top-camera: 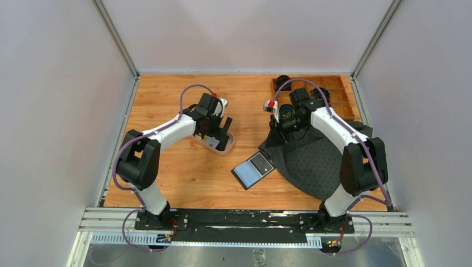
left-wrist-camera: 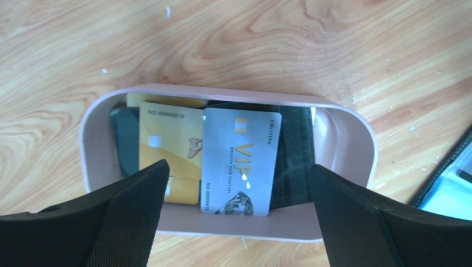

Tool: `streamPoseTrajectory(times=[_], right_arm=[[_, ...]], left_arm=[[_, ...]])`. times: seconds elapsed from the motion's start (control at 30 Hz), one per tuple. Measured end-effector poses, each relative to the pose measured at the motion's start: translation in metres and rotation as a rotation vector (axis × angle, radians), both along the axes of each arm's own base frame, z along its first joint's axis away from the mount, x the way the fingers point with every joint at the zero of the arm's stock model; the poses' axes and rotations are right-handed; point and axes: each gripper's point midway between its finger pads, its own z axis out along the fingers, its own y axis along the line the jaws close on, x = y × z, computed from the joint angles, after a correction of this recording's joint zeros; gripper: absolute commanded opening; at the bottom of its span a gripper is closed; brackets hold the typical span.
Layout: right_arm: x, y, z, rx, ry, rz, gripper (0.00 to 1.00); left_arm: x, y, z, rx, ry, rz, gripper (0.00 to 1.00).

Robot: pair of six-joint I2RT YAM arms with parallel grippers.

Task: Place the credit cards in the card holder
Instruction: Pick up the credit card from the storage box.

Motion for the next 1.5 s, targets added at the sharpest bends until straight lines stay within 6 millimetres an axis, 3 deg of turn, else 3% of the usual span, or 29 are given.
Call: streamPoseTrajectory(times=[0.07, 0.23, 0.47, 0.7, 1.5], right_arm=[[0.000, 0.000, 0.000, 0.000, 0.000, 0.000, 0.32], [0.000, 0.000, 0.000, 0.001, 0.001, 0.000, 0.32], [-0.001, 0.001, 0.001, 0.007, 0.003, 0.002, 0.32], [-0.001, 0.001, 0.001, 0.008, 0.003, 0.002, 0.32], [-0.001, 0.001, 0.002, 0.009, 0.003, 0.003, 0.32]], left_arm=[[-0.003, -0.002, -0.003, -0.031, 0.016, -0.012, 0.99], [-0.004, -0.001, -0.007, -0.091, 0.054, -0.012, 0.77], [-0.005, 0.004, -0.025, -0.084, 0.107, 0.004, 0.75], [0.001, 0.001, -0.025, -0.085, 0.114, 0.012, 0.65], [-0.002, 0.002, -0.030, 0.031, 0.118, 0.041, 0.56]])
